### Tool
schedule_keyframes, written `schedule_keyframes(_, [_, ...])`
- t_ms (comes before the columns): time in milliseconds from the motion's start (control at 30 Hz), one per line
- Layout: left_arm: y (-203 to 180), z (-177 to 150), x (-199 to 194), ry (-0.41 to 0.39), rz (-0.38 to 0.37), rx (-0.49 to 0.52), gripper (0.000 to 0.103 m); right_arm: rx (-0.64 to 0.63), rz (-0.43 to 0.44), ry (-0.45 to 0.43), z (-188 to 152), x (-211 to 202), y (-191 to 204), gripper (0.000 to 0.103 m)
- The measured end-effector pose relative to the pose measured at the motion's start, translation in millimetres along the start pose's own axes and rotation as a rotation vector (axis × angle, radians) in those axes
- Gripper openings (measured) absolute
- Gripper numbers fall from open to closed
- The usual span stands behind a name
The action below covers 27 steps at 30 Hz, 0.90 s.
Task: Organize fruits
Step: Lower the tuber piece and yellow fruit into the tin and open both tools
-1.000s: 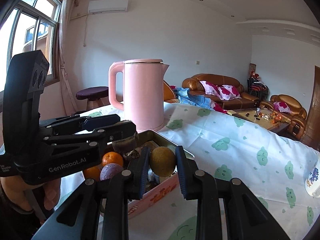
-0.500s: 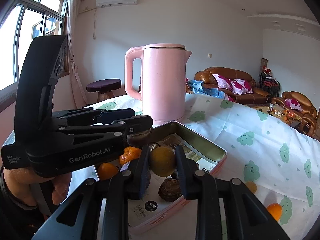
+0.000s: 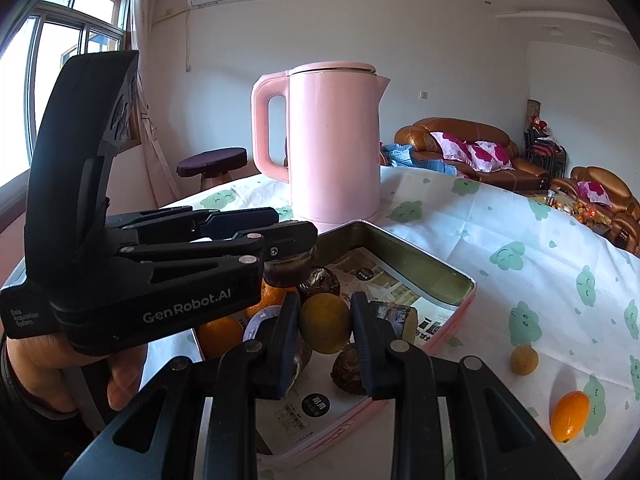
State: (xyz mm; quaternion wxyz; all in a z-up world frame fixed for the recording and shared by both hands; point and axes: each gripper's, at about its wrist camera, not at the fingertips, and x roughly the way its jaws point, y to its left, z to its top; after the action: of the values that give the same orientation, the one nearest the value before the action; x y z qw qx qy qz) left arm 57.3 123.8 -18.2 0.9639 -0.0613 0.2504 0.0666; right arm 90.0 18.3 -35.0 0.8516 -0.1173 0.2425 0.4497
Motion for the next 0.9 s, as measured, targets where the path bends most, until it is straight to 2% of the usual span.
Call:
schedule_keyframes(333, [-2,-4,11,0.04,-0.001,0.012,0.038,0.01,0.001,0.027,-4,6,-2,0.028])
schedule_keyframes(667, [-1,-5,14,0.039,0.006,0.008,0.039,0.002,0.018,0.091,-5,15,1,0.03])
schedule_keyframes(733, [-2,-6,16,0.041,0.004,0.007,0.043,-0.002,0.014,0.091,-5,15,2,0.043])
schedule_keyframes(767, [-2,-6,15,0.039,0.007,0.007,0.046,-0.001,0.012,0.089,-5,15,1,0.058])
schedule_keyframes(800, [-2,-6,14,0.034,0.01,0.005,0.05,0.0,0.011,0.085,-5,14,1,0.064])
schedule_keyframes(833, [-2,-6,12,0.026,0.01,0.0,0.053,0.0,0.01,0.079,-5,13,1,0.064])
schedule_keyframes(900, [0,-4,6,0.005,0.02,-0.015,0.067,-0.004,0.007,0.077,-6,11,2,0.064])
